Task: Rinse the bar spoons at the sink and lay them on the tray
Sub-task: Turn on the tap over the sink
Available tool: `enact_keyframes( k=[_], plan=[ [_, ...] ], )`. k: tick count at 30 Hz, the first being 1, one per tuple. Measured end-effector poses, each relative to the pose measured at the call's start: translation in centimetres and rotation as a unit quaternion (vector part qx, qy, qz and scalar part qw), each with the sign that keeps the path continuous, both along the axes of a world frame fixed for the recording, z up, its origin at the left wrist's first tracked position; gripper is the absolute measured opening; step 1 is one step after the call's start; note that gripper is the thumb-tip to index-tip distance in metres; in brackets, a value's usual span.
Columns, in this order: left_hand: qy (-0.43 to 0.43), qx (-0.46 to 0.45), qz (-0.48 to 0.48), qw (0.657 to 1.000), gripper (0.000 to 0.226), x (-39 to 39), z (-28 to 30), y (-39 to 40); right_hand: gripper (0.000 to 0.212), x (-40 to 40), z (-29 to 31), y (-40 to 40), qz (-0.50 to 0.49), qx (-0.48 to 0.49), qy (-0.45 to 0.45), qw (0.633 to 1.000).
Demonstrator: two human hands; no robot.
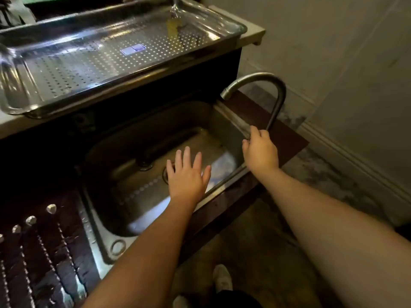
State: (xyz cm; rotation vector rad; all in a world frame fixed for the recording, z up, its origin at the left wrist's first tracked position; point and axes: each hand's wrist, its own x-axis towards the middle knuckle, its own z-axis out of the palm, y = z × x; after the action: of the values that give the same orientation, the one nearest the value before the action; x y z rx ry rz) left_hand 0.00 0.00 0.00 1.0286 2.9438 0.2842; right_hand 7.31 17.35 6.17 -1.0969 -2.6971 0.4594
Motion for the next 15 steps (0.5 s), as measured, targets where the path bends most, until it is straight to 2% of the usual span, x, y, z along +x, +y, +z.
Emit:
enact_keyframes(
  k=[7,12,15],
  plan=[
    [-0.013,-0.049,0.005,0.999,0.059,-0.7,-3.9,0.6,0.043,-2.4,-2.0,2.8,-0.007,0.003,0.0,1.0],
    [-0.039,-0.069,0.007,0.997,0.059,0.0,-5.6,0.0,0.026,-3.4,-2.6,3.6,-0.022,0.023,0.022,0.999],
    [-0.041,-0.072,0.013,0.996,0.056,0.4,-6.2,-0.3,0.024,-3.7,-2.9,3.9,-0.029,0.031,0.016,0.999]
  ],
)
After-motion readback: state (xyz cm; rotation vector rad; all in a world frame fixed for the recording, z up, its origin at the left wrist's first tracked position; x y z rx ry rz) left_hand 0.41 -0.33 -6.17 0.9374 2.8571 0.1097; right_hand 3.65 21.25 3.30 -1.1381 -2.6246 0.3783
